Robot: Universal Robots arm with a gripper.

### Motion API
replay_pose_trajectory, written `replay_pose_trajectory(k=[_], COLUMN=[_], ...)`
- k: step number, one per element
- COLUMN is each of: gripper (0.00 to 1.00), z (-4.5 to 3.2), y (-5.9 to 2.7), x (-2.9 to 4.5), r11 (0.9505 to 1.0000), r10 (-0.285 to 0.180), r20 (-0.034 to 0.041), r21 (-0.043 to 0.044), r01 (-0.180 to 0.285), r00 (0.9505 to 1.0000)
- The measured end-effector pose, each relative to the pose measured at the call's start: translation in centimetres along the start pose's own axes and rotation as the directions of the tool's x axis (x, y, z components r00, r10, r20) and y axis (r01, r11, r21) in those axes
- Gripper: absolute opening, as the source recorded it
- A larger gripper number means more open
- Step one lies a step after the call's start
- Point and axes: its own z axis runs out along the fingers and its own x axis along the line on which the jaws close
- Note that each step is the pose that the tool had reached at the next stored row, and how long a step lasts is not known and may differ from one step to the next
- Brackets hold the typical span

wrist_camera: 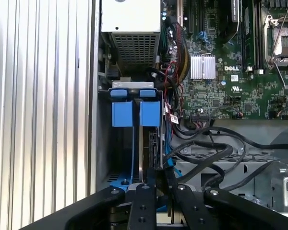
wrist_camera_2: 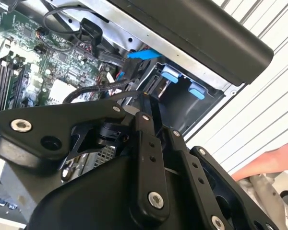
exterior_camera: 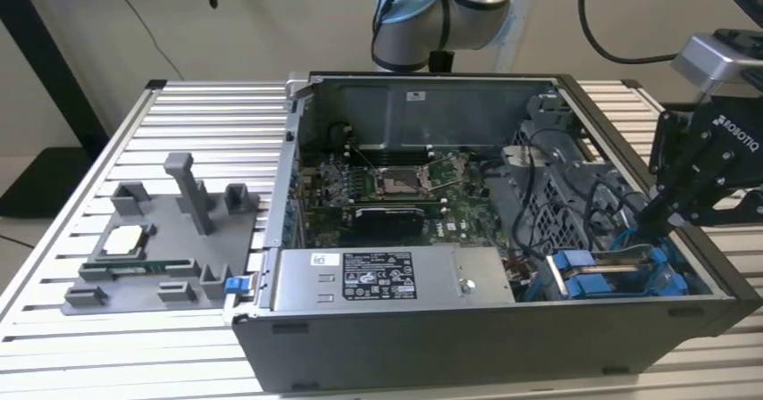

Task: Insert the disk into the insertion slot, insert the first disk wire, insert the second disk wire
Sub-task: 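Insert the first disk wire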

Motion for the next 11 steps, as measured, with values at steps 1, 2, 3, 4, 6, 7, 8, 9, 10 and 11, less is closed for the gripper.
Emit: replay_pose_trajectory(k=[1,2,3,4,6,7,8,9,10,11], gripper=[0.00,0.00,0.00,0.00,0.00,0.00,0.00,0.00,0.00,0.00], z=[0.09,0.19,0.28,0.41,0.65,0.68,0.70,0.72,0.75,0.78], y=[-0.01,-0.03,-0.04,-0.05,-0.09,-0.09,-0.10,-0.09,-0.07,-0.05], x=[0.01,0.00,0.01,0.01,0.01,0.02,0.03,0.08,0.13,0.19], r11=[1.0000,1.0000,1.0000,1.0000,1.0000,1.0000,1.0000,1.0000,1.0000,1.0000], r10=[0.000,0.000,0.000,0.000,0.000,0.000,0.000,0.000,-0.001,-0.002], r20=[-0.0007,-0.0016,-0.0024,-0.0028,-0.0025,-0.0010,0.0002,0.0034,0.0095,0.0155], r21=[-0.0009,-0.0022,-0.0035,-0.0043,-0.0046,-0.0047,-0.0047,-0.0044,-0.0039,-0.0030], r01=[0.000,0.000,0.000,0.000,0.000,0.000,0.000,0.000,0.001,0.002], r00=[1.0000,1.0000,1.0000,1.0000,1.0000,1.0000,1.0000,1.0000,1.0000,0.9999])
